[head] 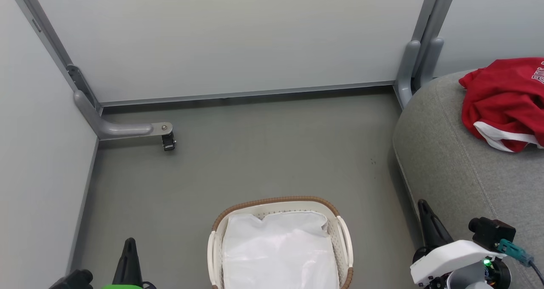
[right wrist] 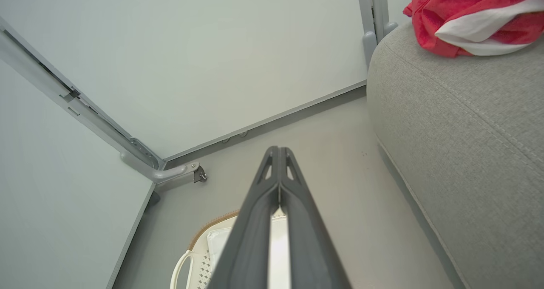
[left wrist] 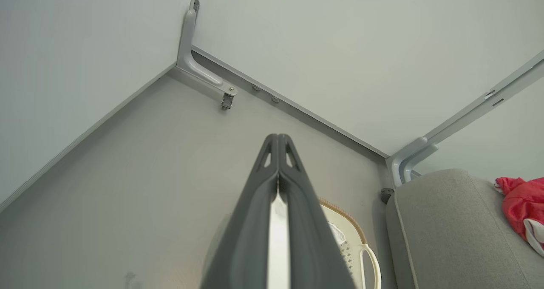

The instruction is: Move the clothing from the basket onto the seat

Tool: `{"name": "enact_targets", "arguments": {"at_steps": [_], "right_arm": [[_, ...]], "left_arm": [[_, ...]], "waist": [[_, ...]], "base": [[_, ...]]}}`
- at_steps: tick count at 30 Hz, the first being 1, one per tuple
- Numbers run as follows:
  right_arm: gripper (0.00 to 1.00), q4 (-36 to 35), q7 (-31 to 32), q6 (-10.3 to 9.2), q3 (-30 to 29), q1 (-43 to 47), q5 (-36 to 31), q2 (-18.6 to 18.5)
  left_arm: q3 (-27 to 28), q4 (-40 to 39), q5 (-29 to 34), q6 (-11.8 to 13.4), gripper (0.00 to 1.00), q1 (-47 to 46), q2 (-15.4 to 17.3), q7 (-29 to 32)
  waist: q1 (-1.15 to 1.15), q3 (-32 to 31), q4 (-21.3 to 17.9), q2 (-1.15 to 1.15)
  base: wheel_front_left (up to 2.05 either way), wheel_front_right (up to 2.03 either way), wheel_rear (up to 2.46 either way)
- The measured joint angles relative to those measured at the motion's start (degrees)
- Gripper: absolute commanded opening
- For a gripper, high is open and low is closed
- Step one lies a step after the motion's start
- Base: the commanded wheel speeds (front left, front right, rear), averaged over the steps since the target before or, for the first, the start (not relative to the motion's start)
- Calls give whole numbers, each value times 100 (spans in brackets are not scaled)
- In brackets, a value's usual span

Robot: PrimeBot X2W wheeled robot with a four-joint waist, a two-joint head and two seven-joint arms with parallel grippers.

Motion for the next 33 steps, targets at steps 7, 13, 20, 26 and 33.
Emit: {"name": "enact_targets", "arguments": {"at_steps": [7, 13, 20, 26, 33], "right_arm": [[0, -29, 160, -1, -82, -20, 643, -5], [0, -53, 296, -1, -149, -54, 1146, -9], [0, -84, 430, -1, -214, -114, 1706, -11], [0, -101, 547, -1, -279, -122, 2141, -13], [0, -126, 673, -1, -344, -146, 2630, -15]], "left_arm": [[113, 0, -522, -53, 0, -123, -20, 166], [172, 0, -958, -100, 0, -232, -35, 296], [277, -1, -1450, -134, 0, -328, -49, 441], [333, 1, -1824, -162, 0, -409, -59, 550], [405, 1, -2229, -213, 0, -480, -74, 694]], "waist": [[0, 3, -14, 0], [0, 6, -26, 0], [0, 9, -40, 0], [0, 12, -52, 0], [0, 15, -67, 0]], "base": [[0, 0, 0], [0, 0, 0], [0, 0, 0], [0, 0, 0], [0, 0, 0]]}}
